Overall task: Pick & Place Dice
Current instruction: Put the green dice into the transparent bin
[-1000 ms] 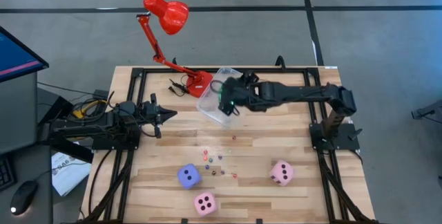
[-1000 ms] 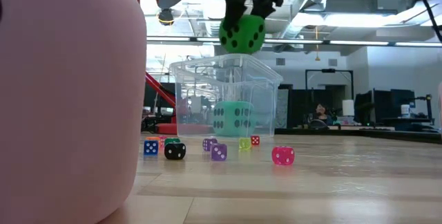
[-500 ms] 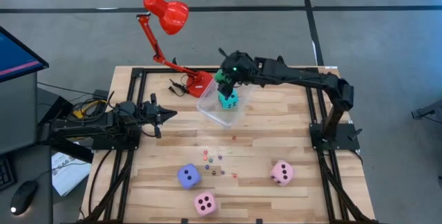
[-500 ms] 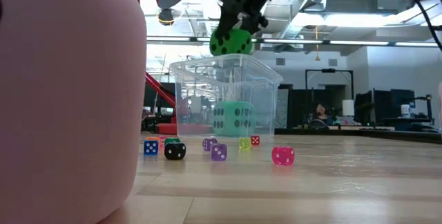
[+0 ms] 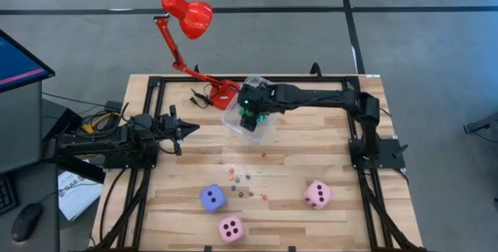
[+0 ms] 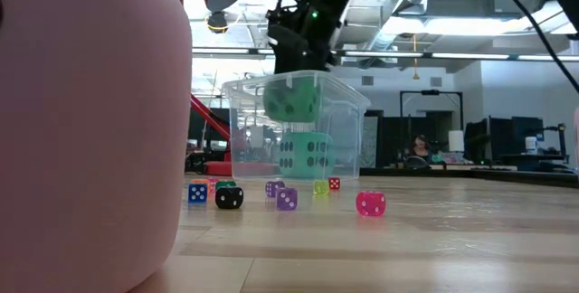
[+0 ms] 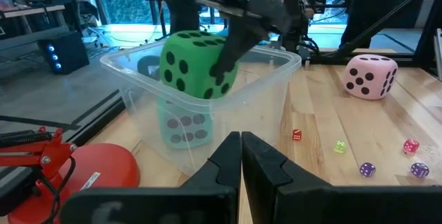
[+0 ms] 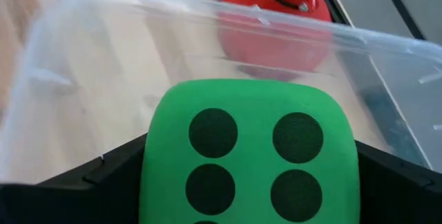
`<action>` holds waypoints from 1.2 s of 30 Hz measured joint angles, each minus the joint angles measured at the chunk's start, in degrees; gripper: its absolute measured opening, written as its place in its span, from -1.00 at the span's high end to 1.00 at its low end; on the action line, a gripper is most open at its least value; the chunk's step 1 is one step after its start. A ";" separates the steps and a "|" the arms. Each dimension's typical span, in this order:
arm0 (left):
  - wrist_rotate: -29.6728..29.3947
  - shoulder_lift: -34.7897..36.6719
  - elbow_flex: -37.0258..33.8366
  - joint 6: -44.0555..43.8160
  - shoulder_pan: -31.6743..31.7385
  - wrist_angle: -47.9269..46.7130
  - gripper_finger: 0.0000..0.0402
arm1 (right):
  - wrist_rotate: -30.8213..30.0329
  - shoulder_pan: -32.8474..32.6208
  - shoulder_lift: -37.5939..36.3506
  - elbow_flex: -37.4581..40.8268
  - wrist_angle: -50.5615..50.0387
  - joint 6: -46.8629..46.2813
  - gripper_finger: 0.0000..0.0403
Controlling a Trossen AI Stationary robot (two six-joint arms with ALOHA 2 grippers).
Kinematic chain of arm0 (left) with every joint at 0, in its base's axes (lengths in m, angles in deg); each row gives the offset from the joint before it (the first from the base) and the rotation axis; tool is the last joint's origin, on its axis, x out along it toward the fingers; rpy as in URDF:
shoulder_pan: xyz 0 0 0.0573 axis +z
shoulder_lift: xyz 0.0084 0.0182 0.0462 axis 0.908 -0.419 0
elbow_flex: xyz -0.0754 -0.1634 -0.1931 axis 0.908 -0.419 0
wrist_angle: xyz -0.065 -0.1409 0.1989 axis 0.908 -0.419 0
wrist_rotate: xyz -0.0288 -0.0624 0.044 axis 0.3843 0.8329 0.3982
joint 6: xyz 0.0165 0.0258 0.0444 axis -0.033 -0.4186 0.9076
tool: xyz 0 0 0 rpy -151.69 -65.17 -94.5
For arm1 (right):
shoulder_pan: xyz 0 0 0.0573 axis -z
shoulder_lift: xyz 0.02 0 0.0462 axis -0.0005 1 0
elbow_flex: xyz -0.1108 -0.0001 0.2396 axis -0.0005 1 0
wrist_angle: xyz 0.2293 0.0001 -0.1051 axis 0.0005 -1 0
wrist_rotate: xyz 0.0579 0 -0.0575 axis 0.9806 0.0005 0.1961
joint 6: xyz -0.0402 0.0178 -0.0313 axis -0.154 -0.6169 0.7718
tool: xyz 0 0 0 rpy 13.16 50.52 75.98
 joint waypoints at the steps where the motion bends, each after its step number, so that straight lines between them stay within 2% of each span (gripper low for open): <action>1: -0.02 0.00 0.00 0.00 0.02 0.00 1.00 | -0.05 -0.48 0.00 0.00 0.09 0.01 -0.85; 11: -0.02 0.00 0.00 0.00 0.00 0.00 1.00 | -0.10 -2.81 -0.26 -0.04 0.37 1.98 -0.96; 28: -0.02 0.00 0.00 0.00 0.01 0.00 1.00 | -0.21 -4.10 -0.26 -0.04 3.93 3.43 -0.98; 32: -0.01 0.00 0.00 0.00 0.01 0.00 1.00 | -7.96 -3.32 -0.24 -0.04 4.62 -7.12 -0.98; 33: -0.01 0.00 0.00 0.00 0.02 0.00 1.00 | -8.24 -2.80 -0.24 -0.05 4.83 -9.29 -0.98; 36: -0.02 0.00 0.00 0.00 0.00 -0.02 1.00 | -0.10 -1.42 -0.24 -0.06 1.75 -4.84 -0.98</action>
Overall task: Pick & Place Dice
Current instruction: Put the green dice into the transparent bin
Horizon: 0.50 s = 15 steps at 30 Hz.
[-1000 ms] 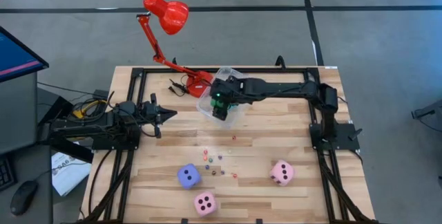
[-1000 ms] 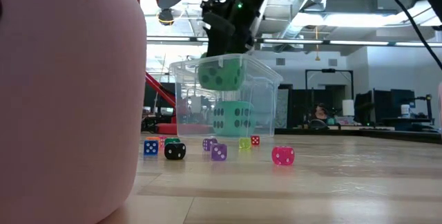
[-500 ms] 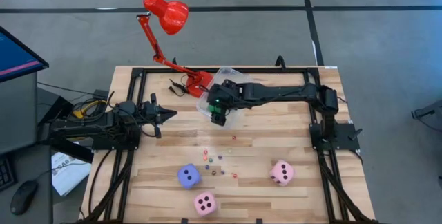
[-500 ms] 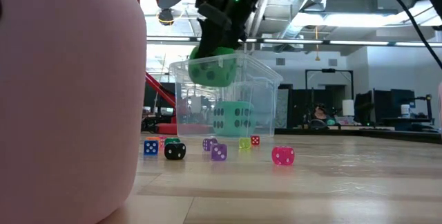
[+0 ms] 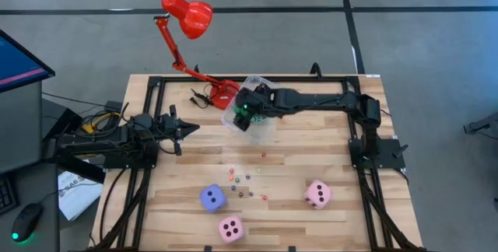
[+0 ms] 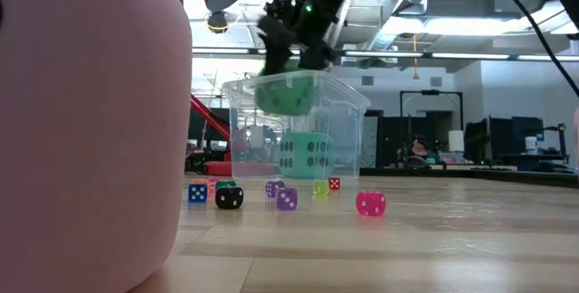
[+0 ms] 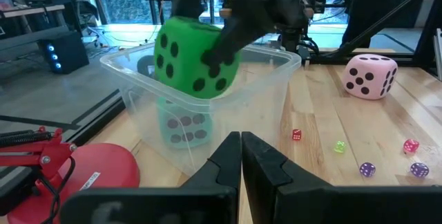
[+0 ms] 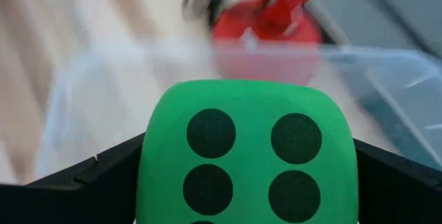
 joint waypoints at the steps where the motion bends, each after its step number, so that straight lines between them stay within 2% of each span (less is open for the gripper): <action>1: 0.00 0.00 0.00 0.00 0.00 0.02 1.00 | 1.61 0.14 0.00 0.03 -1.29 2.55 -0.98; 3: 0.00 0.00 0.00 0.00 0.00 0.00 1.00 | 0.54 -0.01 0.00 0.06 -1.29 2.16 -0.98; 5: 0.01 0.00 0.00 0.00 0.01 0.02 1.00 | -2.83 0.06 0.00 0.05 0.36 -3.33 -0.99; 10: 0.00 0.00 0.00 0.00 0.00 0.02 1.00 | 0.70 0.91 0.00 0.05 -2.01 -0.06 -0.99; 15: 0.01 0.00 0.00 0.00 0.01 0.02 1.00 | 2.14 0.22 0.02 0.06 -0.42 -2.89 -0.99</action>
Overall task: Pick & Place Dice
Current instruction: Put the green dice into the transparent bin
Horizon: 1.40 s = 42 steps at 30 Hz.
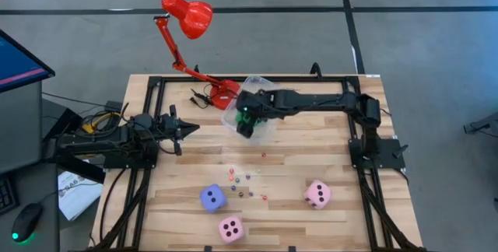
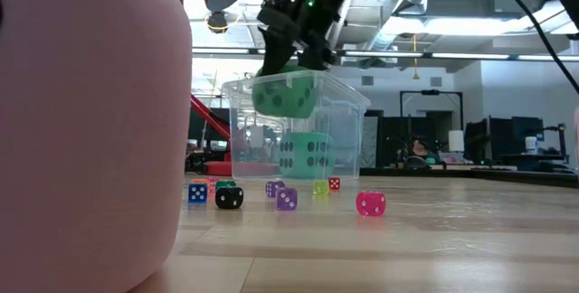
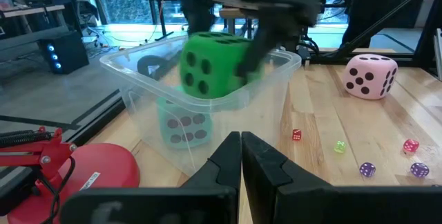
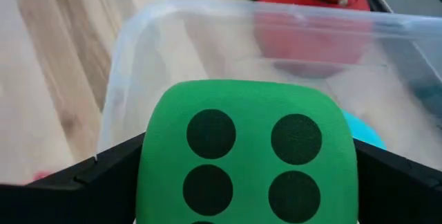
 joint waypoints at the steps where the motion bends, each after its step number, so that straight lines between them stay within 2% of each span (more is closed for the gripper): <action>1: -0.01 0.00 0.00 0.00 0.00 0.00 1.00 | -0.18 0.22 0.00 0.00 0.81 -0.03 -0.99; 14: -0.01 0.00 0.00 0.00 -0.01 0.00 1.00 | -0.62 0.53 0.00 -0.02 6.32 4.01 -0.99; 33: 0.00 0.00 0.00 -0.03 0.01 0.02 1.00 | -0.62 0.79 0.00 -0.02 3.01 9.44 -0.99; 35: 0.01 0.00 0.00 -1.82 0.00 0.02 1.00 | -0.62 0.79 0.00 -0.02 3.01 9.47 -0.99; 39: 0.01 0.00 0.00 -12.49 0.01 1.25 1.00 | -0.63 0.80 0.00 -0.02 3.01 9.86 -0.99; 42: 0.01 0.02 0.00 -13.53 0.01 2.58 1.00 | -0.62 0.79 0.00 -0.02 3.07 10.44 -0.99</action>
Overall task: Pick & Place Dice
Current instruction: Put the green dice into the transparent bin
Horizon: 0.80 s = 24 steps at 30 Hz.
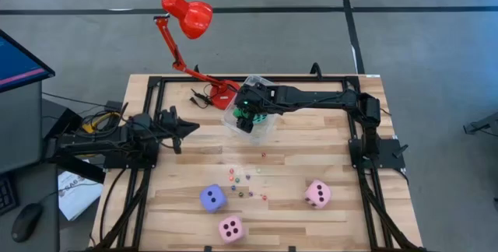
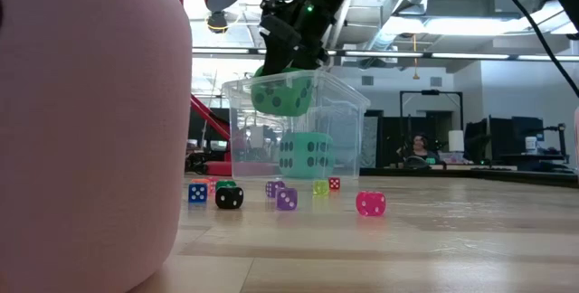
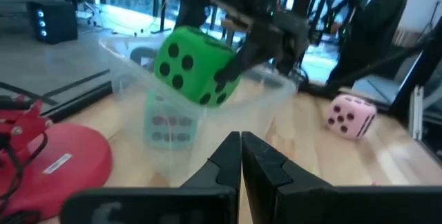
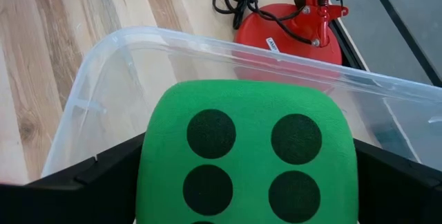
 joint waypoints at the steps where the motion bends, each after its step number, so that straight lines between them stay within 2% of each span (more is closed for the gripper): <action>1: 0.00 -0.02 0.00 0.00 0.00 0.25 1.00 | 0.00 0.00 0.00 0.00 0.04 0.01 -0.99; 6: -2.83 -0.83 0.00 2.60 0.00 7.92 1.00 | 0.00 0.00 0.00 0.00 0.08 0.36 -0.99; 10: -0.66 -5.16 0.00 9.00 -0.49 12.29 1.00 | 0.00 0.00 0.00 0.00 0.12 0.36 -0.99; 17: -4.47 -19.47 0.00 10.46 -0.52 29.49 1.00 | 0.00 0.00 0.00 0.00 0.19 0.36 -0.99; 24: -4.90 -34.04 0.00 10.81 -0.50 45.29 1.00 | 0.00 0.00 0.00 0.00 0.19 0.36 -0.99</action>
